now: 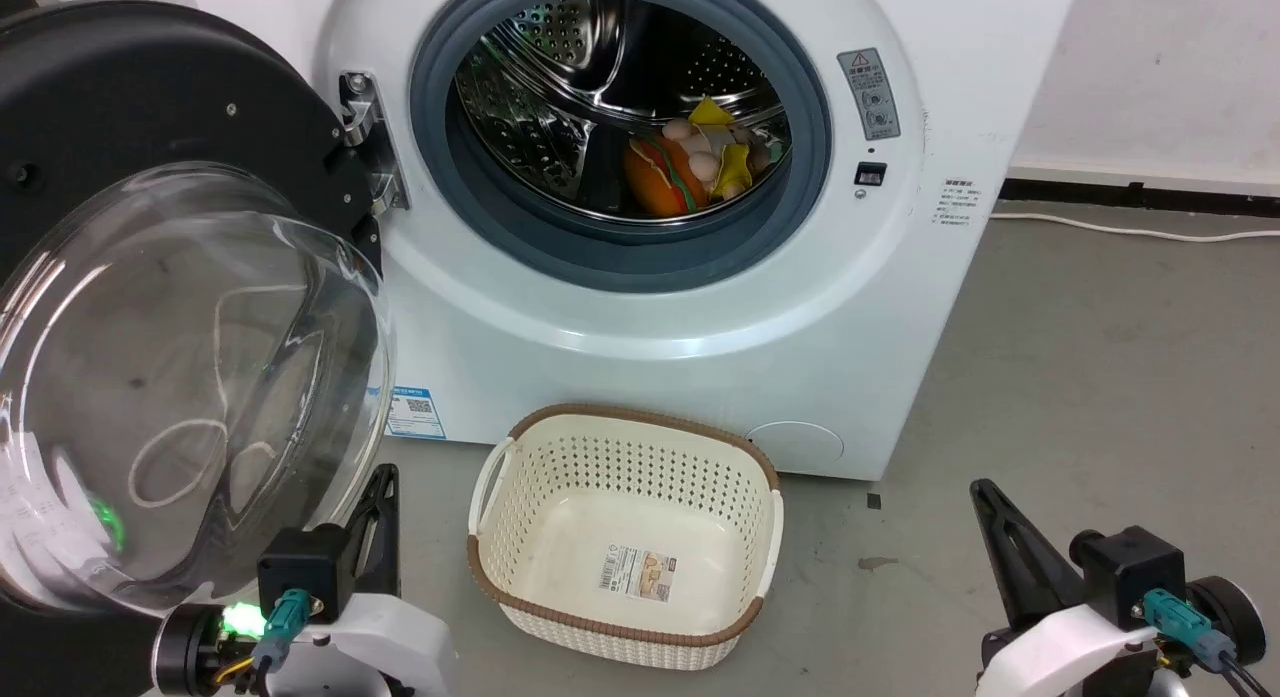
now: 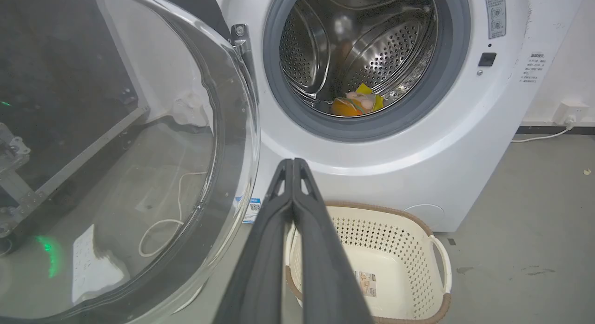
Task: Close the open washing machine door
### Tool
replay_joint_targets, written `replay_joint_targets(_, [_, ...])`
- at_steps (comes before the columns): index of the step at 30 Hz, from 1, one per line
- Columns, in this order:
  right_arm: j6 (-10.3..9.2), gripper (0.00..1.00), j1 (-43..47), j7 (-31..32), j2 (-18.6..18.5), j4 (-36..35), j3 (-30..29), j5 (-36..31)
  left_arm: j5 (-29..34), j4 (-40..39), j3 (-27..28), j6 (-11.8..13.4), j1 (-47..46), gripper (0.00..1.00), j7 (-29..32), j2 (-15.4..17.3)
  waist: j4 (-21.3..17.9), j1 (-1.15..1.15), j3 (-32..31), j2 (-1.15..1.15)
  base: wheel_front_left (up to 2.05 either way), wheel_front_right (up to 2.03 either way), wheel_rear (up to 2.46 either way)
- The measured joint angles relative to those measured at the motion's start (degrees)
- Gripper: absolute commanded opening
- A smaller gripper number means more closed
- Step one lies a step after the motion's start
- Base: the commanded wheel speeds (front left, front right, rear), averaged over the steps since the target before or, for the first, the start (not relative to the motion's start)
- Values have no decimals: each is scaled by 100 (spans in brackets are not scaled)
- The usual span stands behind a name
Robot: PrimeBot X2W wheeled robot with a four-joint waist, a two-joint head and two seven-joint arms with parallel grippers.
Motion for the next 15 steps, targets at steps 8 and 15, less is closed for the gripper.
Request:
replay_joint_targets(8, [0,0,0,-1,0,0,0,0,0,0,0,0,0,0,0,0,0,0,0,0,0,0,0])
replay_joint_targets(15, [0,100,2,-1,0,5,7,3,-1,5,-2,8,-1,100,0,0,0,0,0,0,0,0,0])
